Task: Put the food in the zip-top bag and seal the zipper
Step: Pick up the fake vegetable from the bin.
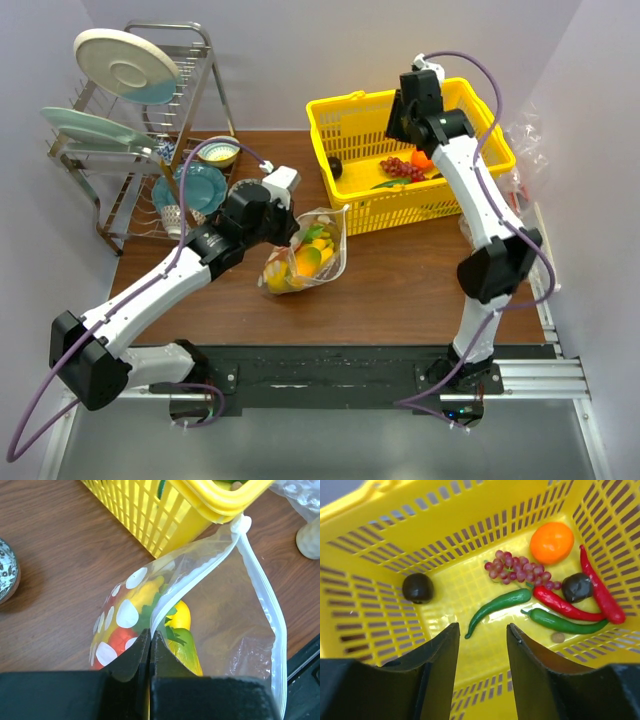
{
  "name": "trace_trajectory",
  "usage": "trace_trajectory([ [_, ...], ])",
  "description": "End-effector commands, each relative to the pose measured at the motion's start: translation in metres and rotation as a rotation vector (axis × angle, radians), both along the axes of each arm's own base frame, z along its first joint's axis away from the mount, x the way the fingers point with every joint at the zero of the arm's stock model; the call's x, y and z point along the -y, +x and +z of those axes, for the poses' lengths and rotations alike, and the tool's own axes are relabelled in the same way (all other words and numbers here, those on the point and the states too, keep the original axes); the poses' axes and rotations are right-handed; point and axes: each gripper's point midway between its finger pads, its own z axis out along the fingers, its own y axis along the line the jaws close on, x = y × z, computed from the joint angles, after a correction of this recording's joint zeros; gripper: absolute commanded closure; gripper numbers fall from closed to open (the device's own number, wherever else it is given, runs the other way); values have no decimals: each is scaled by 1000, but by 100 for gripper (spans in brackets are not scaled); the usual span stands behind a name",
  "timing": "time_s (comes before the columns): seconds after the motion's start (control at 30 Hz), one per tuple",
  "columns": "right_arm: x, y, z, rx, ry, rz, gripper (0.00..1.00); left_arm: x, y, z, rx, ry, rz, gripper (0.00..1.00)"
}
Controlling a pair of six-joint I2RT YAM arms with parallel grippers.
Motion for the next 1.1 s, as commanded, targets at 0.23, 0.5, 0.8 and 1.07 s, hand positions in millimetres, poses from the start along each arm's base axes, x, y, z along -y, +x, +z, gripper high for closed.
trace_trajectory([
  [0.23,8,40,-119,-209,267,-262,53,5,4,21,155,-50,-63,100],
  [0.5,18,61,-174,-273,267,-310,45,2,4,19,172,-33,-72,100],
  [0.8,34,71,-221,-309,280,-408,43,0,6,26,191,-50,-59,100],
  [1.07,50,79,-257,-335,294,-481,43,-4,6,27,192,-56,-48,100],
])
